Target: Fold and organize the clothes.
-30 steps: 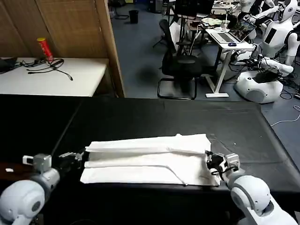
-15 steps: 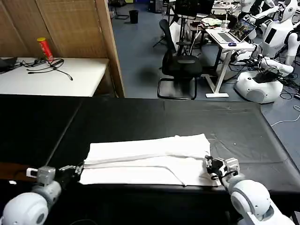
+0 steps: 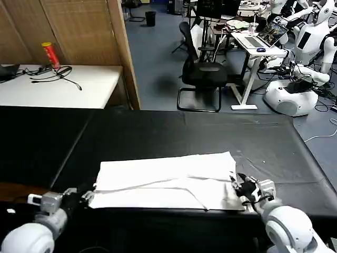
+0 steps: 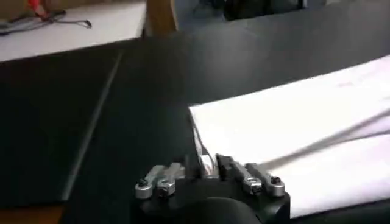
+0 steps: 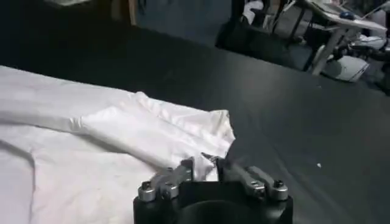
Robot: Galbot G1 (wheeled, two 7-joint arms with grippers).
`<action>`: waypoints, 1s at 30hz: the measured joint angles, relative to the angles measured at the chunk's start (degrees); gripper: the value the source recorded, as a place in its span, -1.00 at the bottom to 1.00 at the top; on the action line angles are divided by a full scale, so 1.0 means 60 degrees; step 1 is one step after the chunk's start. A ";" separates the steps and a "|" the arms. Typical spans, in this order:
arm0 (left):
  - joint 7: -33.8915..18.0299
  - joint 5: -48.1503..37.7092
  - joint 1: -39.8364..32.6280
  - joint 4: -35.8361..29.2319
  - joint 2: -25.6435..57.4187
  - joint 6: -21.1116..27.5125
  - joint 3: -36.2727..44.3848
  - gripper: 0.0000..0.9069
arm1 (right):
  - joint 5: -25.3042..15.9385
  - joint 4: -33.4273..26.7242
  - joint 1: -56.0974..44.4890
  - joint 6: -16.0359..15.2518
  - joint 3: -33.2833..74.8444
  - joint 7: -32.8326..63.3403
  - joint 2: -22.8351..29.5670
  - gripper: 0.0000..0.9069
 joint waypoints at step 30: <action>-0.0414 -0.2293 -0.4687 0.4734 -0.0845 0.0000 0.1322 0.63 | -0.0604 -0.4792 0.3715 0.1577 -0.1762 0.0214 0.2231 0.94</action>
